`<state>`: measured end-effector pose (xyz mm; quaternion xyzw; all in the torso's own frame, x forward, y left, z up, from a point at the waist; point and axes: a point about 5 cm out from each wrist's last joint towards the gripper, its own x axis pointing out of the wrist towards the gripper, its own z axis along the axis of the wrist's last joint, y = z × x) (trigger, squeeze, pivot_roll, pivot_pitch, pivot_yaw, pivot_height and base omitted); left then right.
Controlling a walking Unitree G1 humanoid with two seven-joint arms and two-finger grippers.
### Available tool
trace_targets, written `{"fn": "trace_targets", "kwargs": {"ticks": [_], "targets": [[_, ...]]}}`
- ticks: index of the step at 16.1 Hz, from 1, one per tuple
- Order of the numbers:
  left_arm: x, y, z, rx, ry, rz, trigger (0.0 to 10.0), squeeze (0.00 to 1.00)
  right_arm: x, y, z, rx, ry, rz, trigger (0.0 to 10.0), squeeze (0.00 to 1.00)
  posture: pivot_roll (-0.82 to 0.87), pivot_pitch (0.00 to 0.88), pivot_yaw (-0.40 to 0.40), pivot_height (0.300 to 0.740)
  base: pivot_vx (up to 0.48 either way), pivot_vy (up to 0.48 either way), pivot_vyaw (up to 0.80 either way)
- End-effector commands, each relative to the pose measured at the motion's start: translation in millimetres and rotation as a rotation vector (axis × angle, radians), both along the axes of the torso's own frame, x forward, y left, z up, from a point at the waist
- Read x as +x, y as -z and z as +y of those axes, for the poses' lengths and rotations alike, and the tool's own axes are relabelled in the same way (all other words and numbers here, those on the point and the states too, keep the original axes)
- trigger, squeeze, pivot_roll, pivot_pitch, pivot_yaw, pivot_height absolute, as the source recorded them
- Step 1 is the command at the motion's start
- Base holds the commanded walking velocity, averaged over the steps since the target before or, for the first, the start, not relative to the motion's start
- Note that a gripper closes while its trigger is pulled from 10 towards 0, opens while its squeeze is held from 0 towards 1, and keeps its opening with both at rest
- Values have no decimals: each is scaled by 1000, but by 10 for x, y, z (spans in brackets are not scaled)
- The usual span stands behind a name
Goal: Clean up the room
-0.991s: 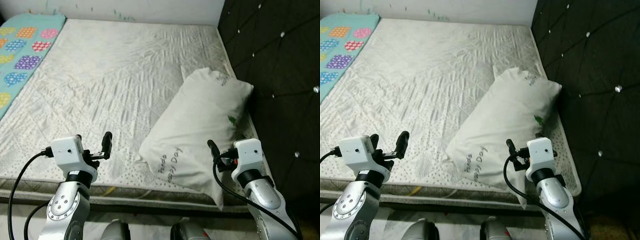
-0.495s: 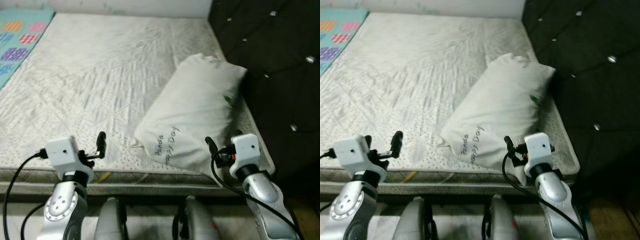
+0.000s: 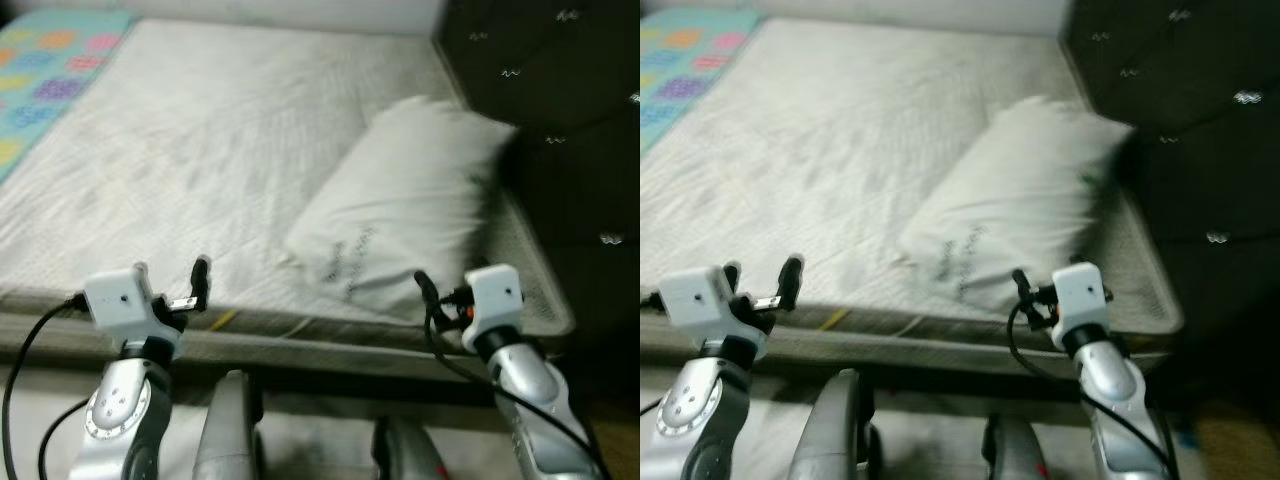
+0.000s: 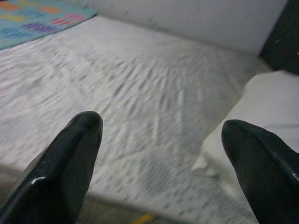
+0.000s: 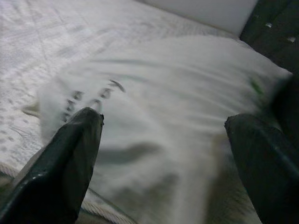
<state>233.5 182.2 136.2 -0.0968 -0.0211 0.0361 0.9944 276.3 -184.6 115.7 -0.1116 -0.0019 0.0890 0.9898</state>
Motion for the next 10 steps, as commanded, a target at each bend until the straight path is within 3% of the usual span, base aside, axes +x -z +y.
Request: {"fn": "trace_targets", "kwargs": {"ticks": [1,9,10], "targets": [[-5,10,22,5,-2,8,10000,0,4,-8,6,0,-6,-5,10000,0,-42,179,-19,619,409,0,0],[4,12,9,-1,7,9,10000,0,8,-9,-7,-9,11,-14,10000,0,-39,177,-17,619,407,0,0],[8,27,3,-17,2,22,10000,0,9,-9,-15,-14,16,-15,10000,0,-39,178,-17,619,0,0,0]]}}
